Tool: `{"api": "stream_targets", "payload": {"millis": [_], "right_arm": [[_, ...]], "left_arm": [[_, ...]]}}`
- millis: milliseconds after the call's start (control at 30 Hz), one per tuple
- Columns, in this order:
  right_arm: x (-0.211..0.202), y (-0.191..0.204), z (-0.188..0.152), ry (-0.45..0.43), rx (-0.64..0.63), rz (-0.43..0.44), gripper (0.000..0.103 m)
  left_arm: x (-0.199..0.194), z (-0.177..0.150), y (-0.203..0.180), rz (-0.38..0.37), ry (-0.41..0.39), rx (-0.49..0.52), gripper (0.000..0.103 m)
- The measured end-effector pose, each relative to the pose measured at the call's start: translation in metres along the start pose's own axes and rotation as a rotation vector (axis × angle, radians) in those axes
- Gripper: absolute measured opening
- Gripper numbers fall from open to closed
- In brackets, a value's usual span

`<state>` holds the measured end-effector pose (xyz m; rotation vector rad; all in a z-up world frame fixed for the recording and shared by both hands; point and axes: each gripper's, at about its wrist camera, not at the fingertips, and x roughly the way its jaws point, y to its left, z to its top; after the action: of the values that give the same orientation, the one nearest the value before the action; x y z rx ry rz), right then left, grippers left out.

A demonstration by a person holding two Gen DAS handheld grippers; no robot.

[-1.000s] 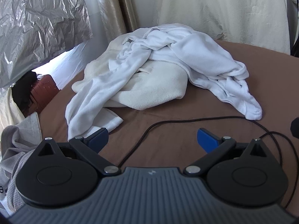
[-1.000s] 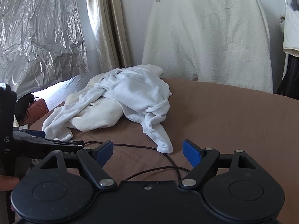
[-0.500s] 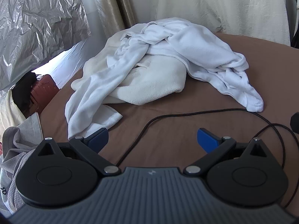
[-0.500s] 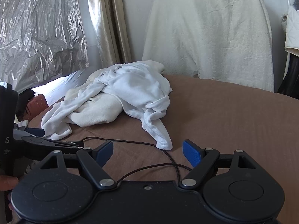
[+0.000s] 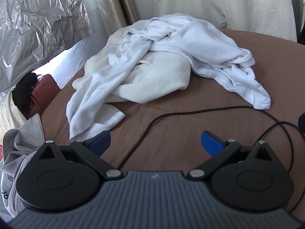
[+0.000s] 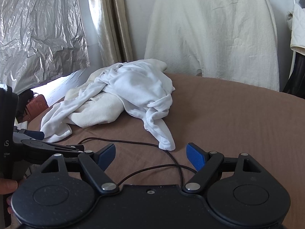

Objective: Fold clothes

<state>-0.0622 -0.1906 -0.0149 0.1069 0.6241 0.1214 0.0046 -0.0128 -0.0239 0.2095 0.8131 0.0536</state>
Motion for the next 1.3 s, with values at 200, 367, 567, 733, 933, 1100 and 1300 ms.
{"api": "stream_targets", "payload": {"millis": [200, 367, 567, 733, 933, 1100, 1300], "right_arm": [[0.002, -0.003, 0.0, -0.007, 0.017, 0.007, 0.085], [0.009, -0.009, -0.005, -0.011, 0.057, 0.033, 0.085], [0.035, -0.029, -0.02, 0.026, 0.181, 0.125, 0.085], [0.048, -0.041, -0.026, 0.052, 0.283, 0.179, 0.085], [0.06, -0.049, 0.03, -0.002, 0.349, 0.19, 0.085], [0.076, -0.042, 0.064, 0.015, 0.277, 0.211, 0.085], [0.097, -0.045, 0.087, -0.001, 0.332, 0.245, 0.085]], "left_arm": [[0.002, 0.001, 0.0, -0.009, 0.008, -0.004, 0.103], [0.005, 0.003, 0.001, -0.032, 0.012, -0.013, 0.103], [0.016, 0.006, 0.01, -0.134, 0.053, -0.089, 0.102], [0.024, 0.011, 0.012, -0.14, 0.045, -0.132, 0.101], [0.049, 0.033, 0.022, -0.031, 0.058, -0.187, 0.101], [0.073, 0.1, 0.042, -0.105, 0.016, -0.214, 0.103], [0.107, 0.119, 0.083, -0.219, -0.156, -0.327, 0.103]]}}
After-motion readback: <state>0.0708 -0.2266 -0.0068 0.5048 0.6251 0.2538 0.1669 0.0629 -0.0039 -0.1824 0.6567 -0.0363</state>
